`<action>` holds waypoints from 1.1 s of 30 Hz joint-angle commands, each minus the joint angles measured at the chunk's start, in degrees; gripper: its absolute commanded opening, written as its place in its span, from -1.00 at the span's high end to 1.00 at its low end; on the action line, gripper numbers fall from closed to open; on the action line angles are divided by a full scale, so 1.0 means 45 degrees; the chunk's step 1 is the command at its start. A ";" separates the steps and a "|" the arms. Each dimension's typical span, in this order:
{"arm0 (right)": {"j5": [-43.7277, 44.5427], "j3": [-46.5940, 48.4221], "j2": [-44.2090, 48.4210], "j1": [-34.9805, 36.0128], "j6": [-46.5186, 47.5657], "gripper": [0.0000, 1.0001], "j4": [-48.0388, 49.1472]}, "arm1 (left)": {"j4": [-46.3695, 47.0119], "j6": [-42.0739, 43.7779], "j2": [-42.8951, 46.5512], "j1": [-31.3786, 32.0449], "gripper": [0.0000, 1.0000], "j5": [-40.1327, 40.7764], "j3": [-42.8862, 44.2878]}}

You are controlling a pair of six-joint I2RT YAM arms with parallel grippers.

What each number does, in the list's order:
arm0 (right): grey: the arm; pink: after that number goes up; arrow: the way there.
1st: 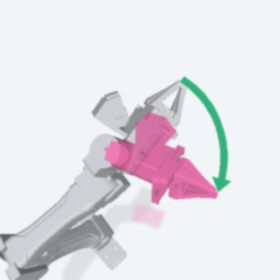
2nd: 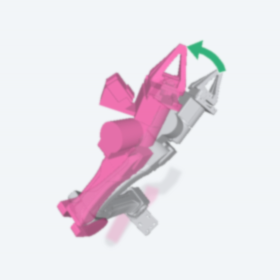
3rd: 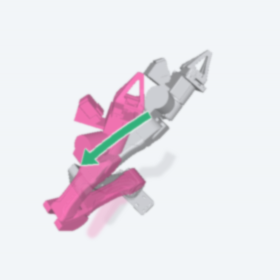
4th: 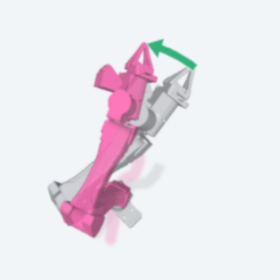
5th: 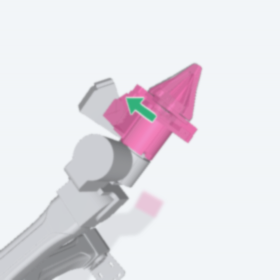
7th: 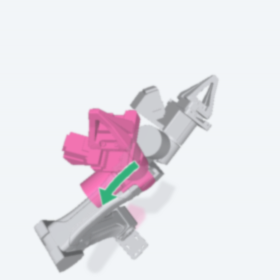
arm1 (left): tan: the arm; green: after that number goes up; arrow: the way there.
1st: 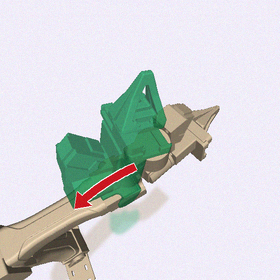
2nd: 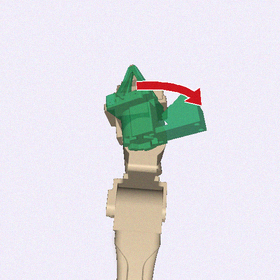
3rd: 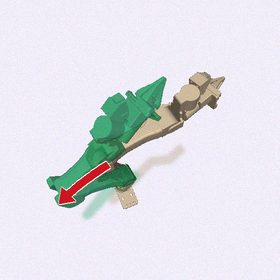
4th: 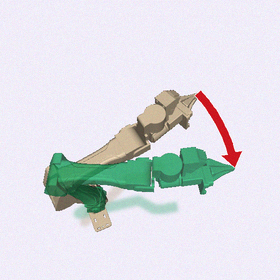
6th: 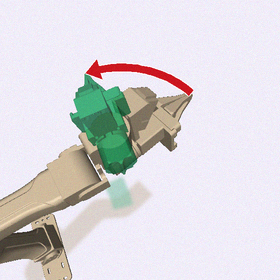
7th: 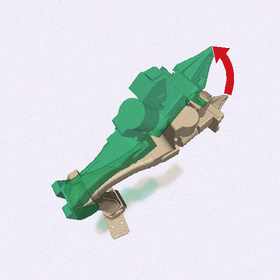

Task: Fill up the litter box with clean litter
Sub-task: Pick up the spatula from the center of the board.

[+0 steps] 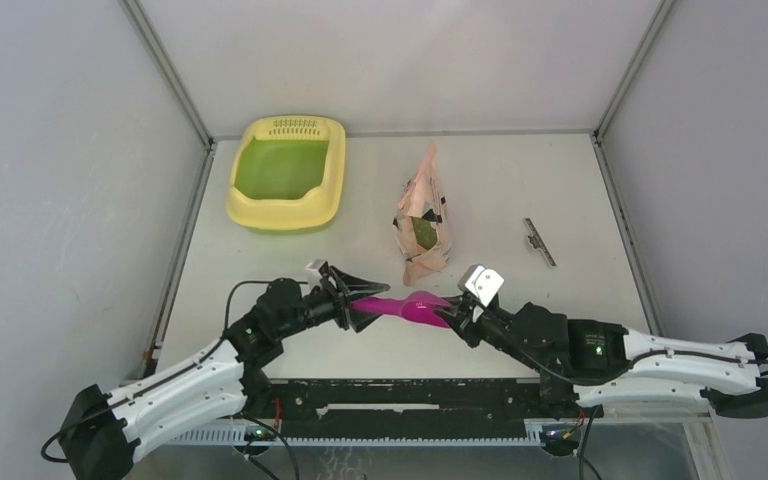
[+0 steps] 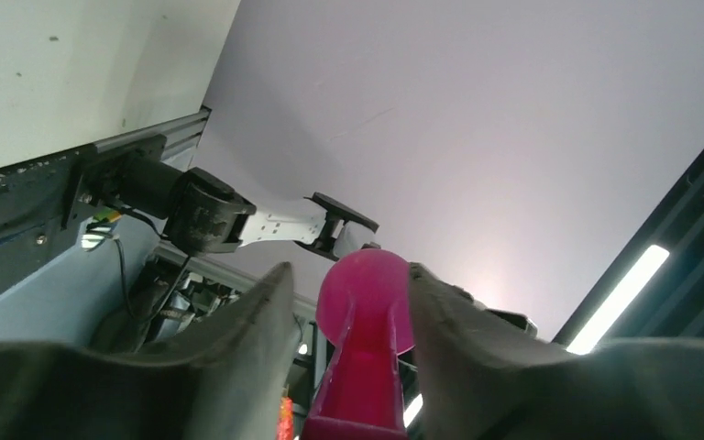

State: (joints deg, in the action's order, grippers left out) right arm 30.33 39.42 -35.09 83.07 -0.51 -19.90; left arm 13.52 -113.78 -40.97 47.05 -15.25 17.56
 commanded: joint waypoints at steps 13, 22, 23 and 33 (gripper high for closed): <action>-1.2462 0.4702 -0.1702 -0.9001 -0.3137 1.00 -0.4262 | -0.7148 1.2216 -0.0026 -0.1133 -1.00 -0.0812 0.5941; -2.0320 0.5072 -0.4097 -1.3531 -0.3964 1.00 -0.6184 | -0.9571 1.7077 0.0943 0.0760 -1.00 0.1927 0.6820; -2.0719 0.4976 -0.4143 -1.3649 -0.3987 1.00 -0.6159 | -0.9635 1.7351 0.1043 0.1050 -1.00 0.2224 0.6761; -2.2199 0.1616 -0.2865 -1.3882 -0.8205 1.00 -0.0585 | -0.4692 1.5282 0.3489 0.1655 -1.00 0.2136 0.3877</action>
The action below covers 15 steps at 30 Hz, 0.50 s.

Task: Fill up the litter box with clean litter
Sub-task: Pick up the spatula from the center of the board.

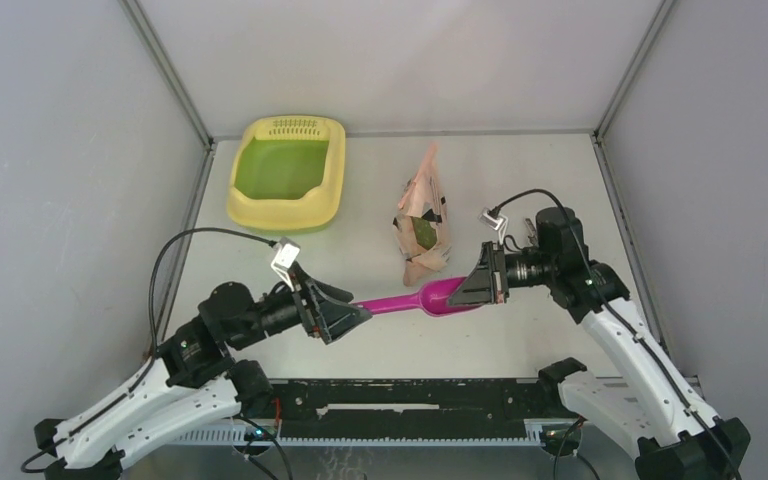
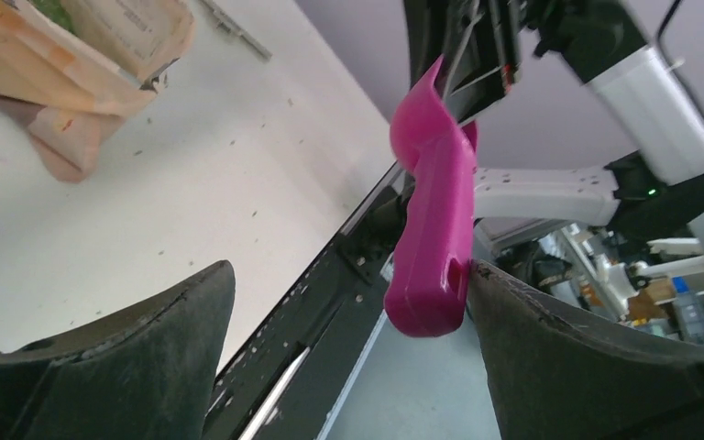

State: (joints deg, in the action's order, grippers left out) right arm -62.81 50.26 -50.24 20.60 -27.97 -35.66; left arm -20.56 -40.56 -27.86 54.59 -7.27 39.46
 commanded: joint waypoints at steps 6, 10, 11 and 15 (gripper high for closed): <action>-0.1414 -0.1353 0.0305 0.0185 -0.2731 1.00 0.4486 | 0.6649 -0.3421 -0.0162 -0.0019 -1.00 -0.0527 -0.2205; -0.1320 -0.1352 -0.0052 0.0359 -0.2840 1.00 0.4984 | 0.8289 -0.4493 -0.0535 -0.0016 -1.00 -0.0741 -0.2692; -0.1275 -0.1355 -0.0153 0.0426 -0.2796 1.00 0.5006 | 0.8451 -0.4619 -0.0544 -0.0016 -1.00 -0.0708 -0.2771; -0.1083 -0.1376 -0.0365 0.0546 -0.2631 1.00 0.5028 | 0.8784 -0.4875 -0.0602 -0.0018 -1.00 -0.0707 -0.2890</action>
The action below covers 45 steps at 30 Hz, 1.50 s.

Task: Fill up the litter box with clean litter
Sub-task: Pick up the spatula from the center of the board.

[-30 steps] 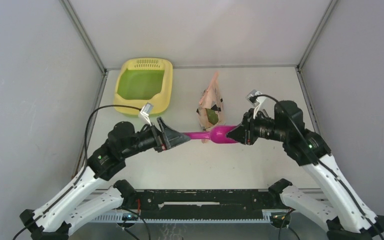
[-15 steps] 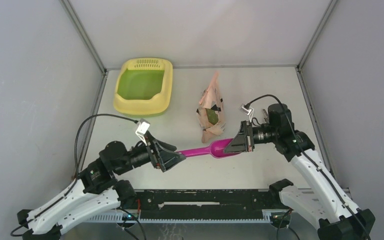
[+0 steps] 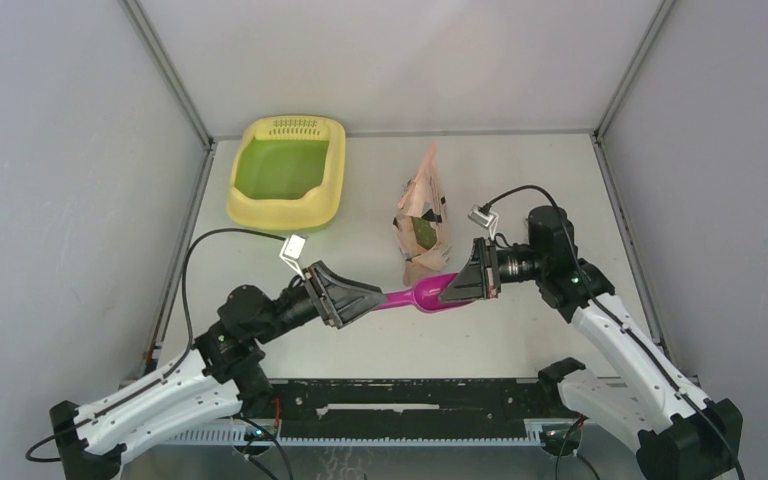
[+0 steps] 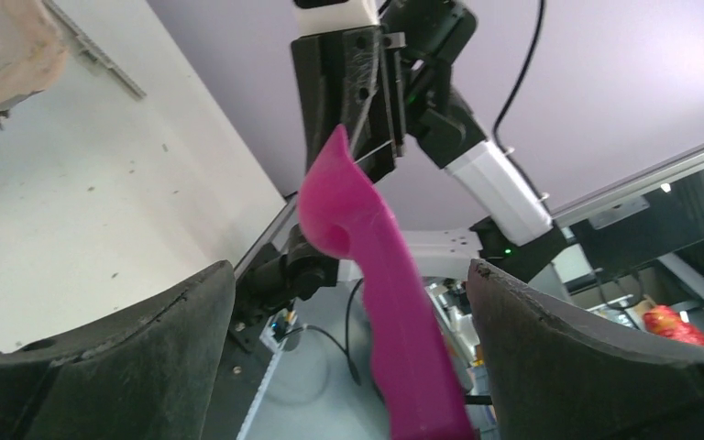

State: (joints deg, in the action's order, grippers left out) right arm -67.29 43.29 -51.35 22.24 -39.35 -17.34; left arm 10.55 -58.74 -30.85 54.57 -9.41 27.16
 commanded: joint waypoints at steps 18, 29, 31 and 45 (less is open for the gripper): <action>0.0032 -0.0085 -0.0398 0.0178 0.0003 1.00 0.1280 | 0.2843 -0.1503 -0.0202 -0.0016 -0.46 -0.0221 -0.0717; 0.0128 -0.0203 -0.0670 0.0265 -0.0038 1.00 0.1557 | 0.4157 -0.1977 -0.0907 -0.0016 0.35 -0.0713 -0.0893; 0.0166 -0.0205 -0.0743 0.0278 -0.0043 1.00 0.1583 | 0.4287 -0.2022 -0.0982 -0.0016 0.51 -0.0792 -0.0908; -0.0108 -0.0215 -0.1043 -0.0152 -0.0334 1.00 0.2124 | 0.3725 -0.2063 -0.0971 -0.0035 -0.38 -0.1215 -0.0777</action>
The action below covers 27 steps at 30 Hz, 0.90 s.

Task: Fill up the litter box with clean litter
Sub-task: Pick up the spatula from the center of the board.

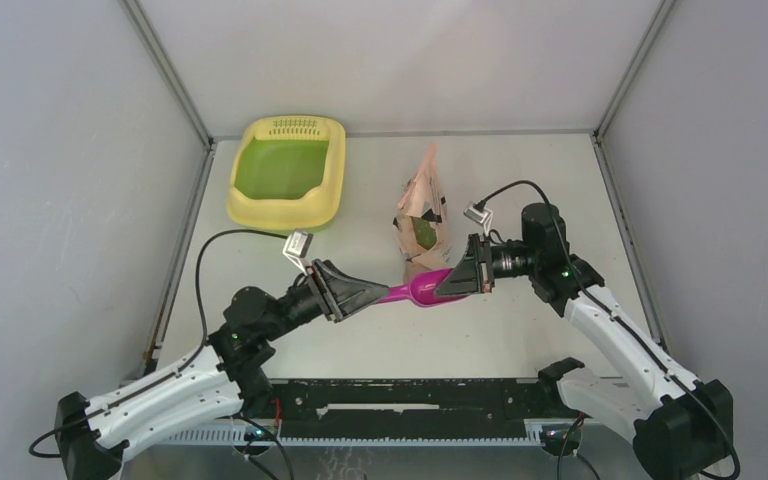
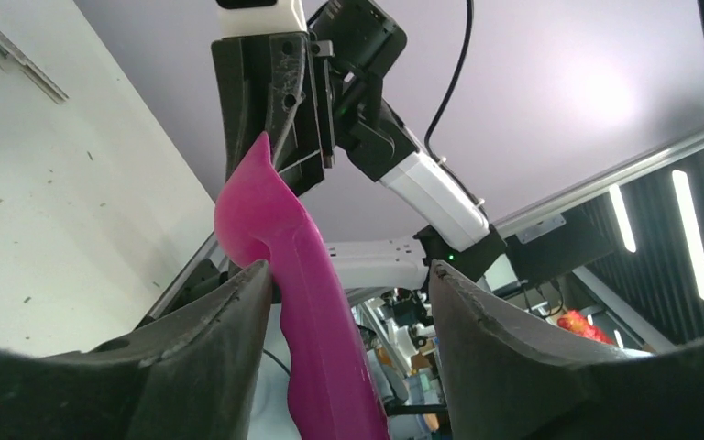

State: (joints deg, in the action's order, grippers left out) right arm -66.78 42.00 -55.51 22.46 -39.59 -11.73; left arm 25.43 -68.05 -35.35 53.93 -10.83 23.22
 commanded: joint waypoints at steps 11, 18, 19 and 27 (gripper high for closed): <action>-0.0434 0.0571 -0.0484 -0.0870 0.1260 1.00 -0.0921 | -0.1489 0.0626 0.0362 0.0105 -0.38 -0.1054 0.0364; -0.0269 0.0584 -0.0481 -0.0864 0.1929 1.00 -0.1770 | -0.1455 0.0526 0.0268 -0.0016 -0.31 -0.0918 0.0288; -0.0234 0.0588 -0.0464 -0.0855 0.2024 1.00 -0.1872 | -0.1430 0.0532 0.0238 -0.0040 -0.29 -0.0924 0.0298; -0.0120 0.0588 -0.0473 -0.0841 0.2153 1.00 -0.2004 | -0.1092 0.0372 -0.0194 -0.0090 0.16 -0.1096 0.0223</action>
State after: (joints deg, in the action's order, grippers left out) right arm -67.57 42.06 -58.11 18.74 -31.99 -20.69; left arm 16.91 -66.54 -35.86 53.84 -14.55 23.24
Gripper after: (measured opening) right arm 0.248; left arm 0.471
